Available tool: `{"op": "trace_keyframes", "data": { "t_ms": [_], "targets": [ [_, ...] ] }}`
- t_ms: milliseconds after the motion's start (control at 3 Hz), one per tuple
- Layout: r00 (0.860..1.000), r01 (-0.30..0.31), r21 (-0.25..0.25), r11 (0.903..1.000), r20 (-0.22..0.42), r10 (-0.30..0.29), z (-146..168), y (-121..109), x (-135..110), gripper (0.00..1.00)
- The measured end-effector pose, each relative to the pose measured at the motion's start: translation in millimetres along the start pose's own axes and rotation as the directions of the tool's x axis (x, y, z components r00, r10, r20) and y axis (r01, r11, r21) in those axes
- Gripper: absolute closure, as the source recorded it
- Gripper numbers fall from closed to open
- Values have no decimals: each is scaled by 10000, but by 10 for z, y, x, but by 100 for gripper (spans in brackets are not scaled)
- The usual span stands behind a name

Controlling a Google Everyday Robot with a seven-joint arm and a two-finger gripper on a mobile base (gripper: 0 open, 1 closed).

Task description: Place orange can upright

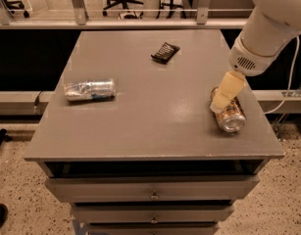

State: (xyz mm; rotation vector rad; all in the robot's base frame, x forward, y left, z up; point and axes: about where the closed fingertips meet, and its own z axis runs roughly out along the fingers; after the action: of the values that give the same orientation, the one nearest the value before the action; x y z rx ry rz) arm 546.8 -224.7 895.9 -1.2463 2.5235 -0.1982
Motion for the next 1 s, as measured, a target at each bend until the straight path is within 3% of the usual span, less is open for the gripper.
{"op": "trace_keyframes", "data": {
  "t_ms": [333,667,1000],
  "targets": [
    [9894,-1374,496,9893,-416,1394,218,-154,-81,0],
    [9578,-2789,1006,9550,-431,2842,282,-235,-157,0],
    [8856,-4562,1376,8792,-262,4637,329,-186,-206,0]
  ]
}}
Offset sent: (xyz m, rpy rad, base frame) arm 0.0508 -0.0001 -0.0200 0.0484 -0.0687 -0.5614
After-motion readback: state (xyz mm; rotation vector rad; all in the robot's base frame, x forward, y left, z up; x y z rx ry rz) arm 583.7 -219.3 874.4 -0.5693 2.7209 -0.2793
